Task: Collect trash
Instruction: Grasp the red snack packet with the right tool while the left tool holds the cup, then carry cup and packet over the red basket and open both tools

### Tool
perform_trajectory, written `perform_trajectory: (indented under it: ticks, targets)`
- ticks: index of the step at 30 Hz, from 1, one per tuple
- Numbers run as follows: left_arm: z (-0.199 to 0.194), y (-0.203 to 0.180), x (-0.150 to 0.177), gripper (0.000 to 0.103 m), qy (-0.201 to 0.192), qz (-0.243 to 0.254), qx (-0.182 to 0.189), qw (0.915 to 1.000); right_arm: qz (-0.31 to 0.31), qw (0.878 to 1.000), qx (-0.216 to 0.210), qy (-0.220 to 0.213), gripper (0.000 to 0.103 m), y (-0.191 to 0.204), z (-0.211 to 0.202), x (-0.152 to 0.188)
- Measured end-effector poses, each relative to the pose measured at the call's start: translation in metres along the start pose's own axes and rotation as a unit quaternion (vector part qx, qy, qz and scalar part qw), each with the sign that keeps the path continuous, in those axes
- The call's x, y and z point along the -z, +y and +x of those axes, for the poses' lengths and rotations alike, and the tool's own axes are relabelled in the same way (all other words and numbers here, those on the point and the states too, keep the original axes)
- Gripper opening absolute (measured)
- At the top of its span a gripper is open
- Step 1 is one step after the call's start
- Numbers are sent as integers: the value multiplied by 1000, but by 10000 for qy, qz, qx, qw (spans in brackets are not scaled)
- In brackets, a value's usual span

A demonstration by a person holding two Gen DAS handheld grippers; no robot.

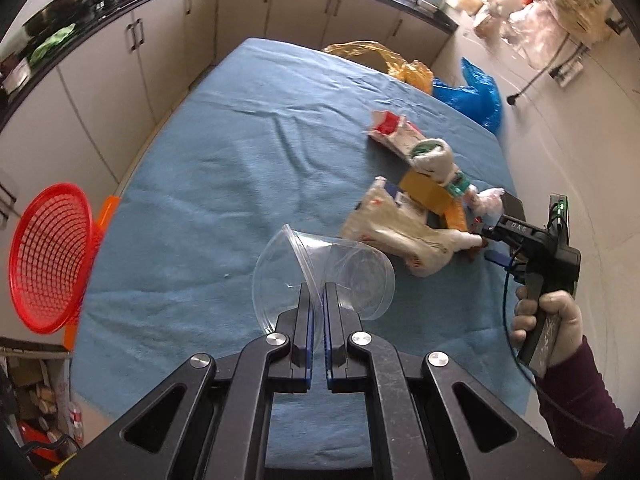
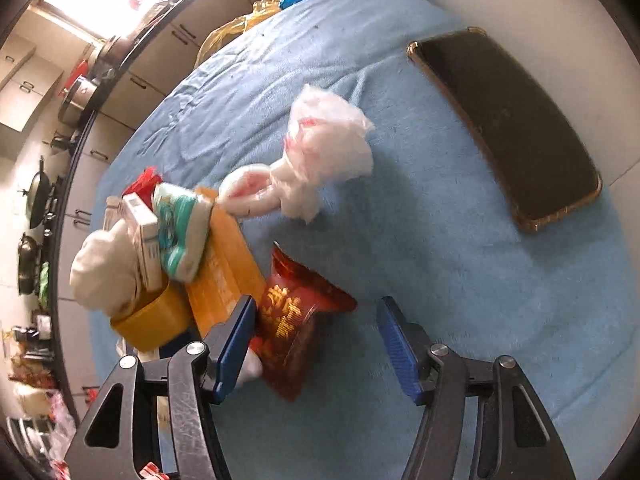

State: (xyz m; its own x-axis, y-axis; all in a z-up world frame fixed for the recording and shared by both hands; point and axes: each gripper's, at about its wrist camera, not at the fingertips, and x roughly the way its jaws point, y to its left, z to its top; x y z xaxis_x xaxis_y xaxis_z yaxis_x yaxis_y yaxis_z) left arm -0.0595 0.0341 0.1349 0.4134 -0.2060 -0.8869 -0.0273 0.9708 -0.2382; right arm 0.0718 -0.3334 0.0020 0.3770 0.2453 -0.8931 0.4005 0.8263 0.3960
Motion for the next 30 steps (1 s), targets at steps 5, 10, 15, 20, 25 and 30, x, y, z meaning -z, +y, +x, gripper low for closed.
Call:
perform_trajectory:
  ticks: [5,10,15,20,25,30]
  targets:
    - [0,8,-4,4,-34,-85,14,10000,-71,9998,-150,109,32,7,2,-3]
    - [0,15,-12,4,-79,-117,84,9999,-263,9994,138,-170,31,6,-21,1]
    - [2,23,-21,4,-104,-136,196,9997,-389,9960,453,-659,31,4,-62,7]
    - [-2,35,-27,4,-165,-174,234,9994,-546,9934,431,-913,31,19,-92,23]
    - [-15,70,-31,4,-320,-445,111,9984,-1132,9916,16,-632,31,78,-86,52]
    - [-33,134,-26,4,-496,-1044,-298,9928,-2029,9779,-487,-96,32,165,-58,96]
